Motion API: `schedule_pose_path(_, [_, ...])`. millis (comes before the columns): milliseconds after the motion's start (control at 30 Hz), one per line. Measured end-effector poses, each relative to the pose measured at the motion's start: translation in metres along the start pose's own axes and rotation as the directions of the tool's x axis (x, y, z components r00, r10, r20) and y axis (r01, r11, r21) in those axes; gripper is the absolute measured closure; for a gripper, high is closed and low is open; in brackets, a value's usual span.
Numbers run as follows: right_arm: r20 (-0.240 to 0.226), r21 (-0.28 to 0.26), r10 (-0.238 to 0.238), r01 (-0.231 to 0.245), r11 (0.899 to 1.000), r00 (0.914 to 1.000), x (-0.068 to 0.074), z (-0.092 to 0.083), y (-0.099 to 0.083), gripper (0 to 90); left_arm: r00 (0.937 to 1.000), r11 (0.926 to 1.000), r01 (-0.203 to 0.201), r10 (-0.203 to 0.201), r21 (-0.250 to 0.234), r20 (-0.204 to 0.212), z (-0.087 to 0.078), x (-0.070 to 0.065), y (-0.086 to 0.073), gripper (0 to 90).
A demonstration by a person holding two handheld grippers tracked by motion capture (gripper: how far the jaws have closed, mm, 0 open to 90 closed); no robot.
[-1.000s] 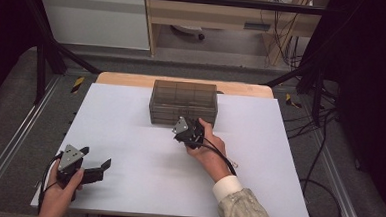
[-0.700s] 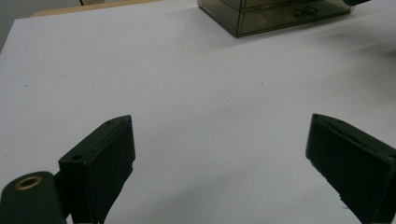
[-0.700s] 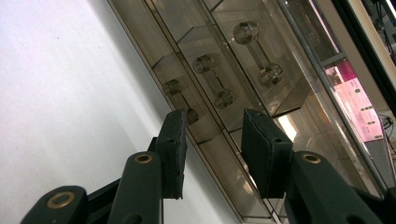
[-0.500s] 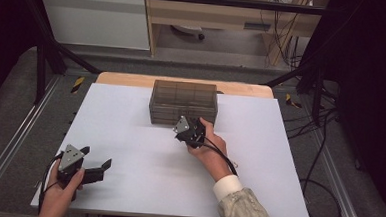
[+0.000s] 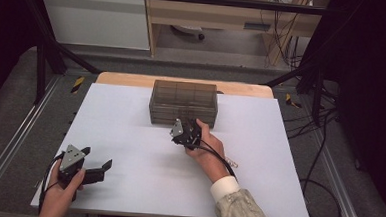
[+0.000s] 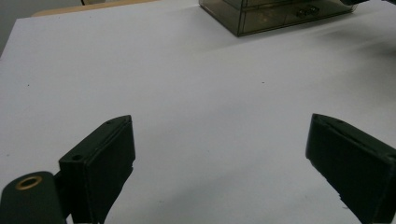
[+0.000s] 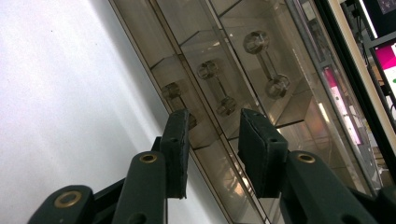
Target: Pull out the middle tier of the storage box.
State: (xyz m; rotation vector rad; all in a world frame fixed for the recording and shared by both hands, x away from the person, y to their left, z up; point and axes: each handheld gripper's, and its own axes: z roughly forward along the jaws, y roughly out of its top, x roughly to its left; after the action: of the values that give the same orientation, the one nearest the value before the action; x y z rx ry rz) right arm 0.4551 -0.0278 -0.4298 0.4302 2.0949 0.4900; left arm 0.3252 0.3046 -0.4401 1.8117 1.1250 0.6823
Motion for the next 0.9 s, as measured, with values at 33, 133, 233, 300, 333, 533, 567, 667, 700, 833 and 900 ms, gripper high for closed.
schedule_pose_path(33, [0.003, -0.001, -0.004, 0.004, 1.0, 1.0, 0.0, 0.001, 0.0, 63.2, 1.0, 1.0, 0.0, 0.0, 0.0, 0.0, 0.0, 0.0, 0.0, 7.9])
schedule_pose_path(133, [0.017, 0.002, -0.025, 0.025, 1.0, 0.9995, 0.001, 0.002, 0.0, 63.0, 1.0, 1.0, 0.001, -0.001, 0.0, 0.0, 0.0, 0.0, 0.0, 7.9])
schedule_pose_path(233, [0.04, 0.001, -0.042, 0.042, 0.999, 0.9983, 0.002, 0.002, 0.001, 63.0, 1.0, 1.0, -0.004, 0.004, 0.003, 0.005, 0.0, 0.0, 0.0, 7.9])
schedule_pose_path(300, [0.055, 0.005, -0.068, 0.068, 0.998, 0.9962, 0.003, 0.003, 0.0, 62.6, 0.9999, 0.9999, -0.008, 0.008, 0.006, 0.009, 0.001, -0.001, 0.0, 7.9])
schedule_pose_path(333, [0.064, 0.009, -0.08, 0.079, 0.997, 0.9948, 0.005, 0.003, 0.0, 62.5, 0.9999, 0.9999, -0.011, 0.011, 0.007, 0.01, 0.001, -0.002, 0.0, 8.0])
schedule_pose_path(533, [0.105, 0.014, -0.151, 0.15, 0.989, 0.983, 0.013, 0.006, 0.002, 63.2, 0.9997, 0.9997, -0.021, 0.021, 0.015, 0.012, 0.002, -0.003, 0.0, 8.0])
schedule_pose_path(567, [0.112, 0.018, -0.169, 0.168, 0.986, 0.9793, 0.014, 0.006, 0.002, 63.3, 0.9997, 0.9997, -0.021, 0.021, 0.014, 0.011, 0.002, -0.003, 0.0, 8.0])
schedule_pose_path(667, [0.13, 0.03, -0.214, 0.212, 0.977, 0.9682, 0.017, 0.009, 0.002, 63.3, 0.9998, 0.9998, -0.02, 0.02, 0.004, 0.008, 0.001, -0.002, 0.0, 8.1])
schedule_pose_path(700, [0.135, 0.032, -0.224, 0.222, 0.975, 0.9652, 0.018, 0.01, 0.002, 63.6, 0.9998, 0.9998, -0.018, 0.018, 0.003, 0.008, 0.001, -0.002, 0.0, 8.1])
schedule_pose_path(833, [0.146, 0.039, -0.243, 0.239, 0.97, 0.959, 0.017, 0.012, 0.003, 63.9, 0.9998, 0.9998, -0.018, 0.018, 0.006, 0.007, 0.001, -0.002, 0.0, 8.1])
schedule_pose_path(900, [0.155, 0.048, -0.258, 0.254, 0.966, 0.9536, 0.018, 0.013, 0.003, 64.6, 0.9998, 0.9998, -0.018, 0.018, 0.006, 0.01, 0.001, -0.002, 0.0, 8.1])
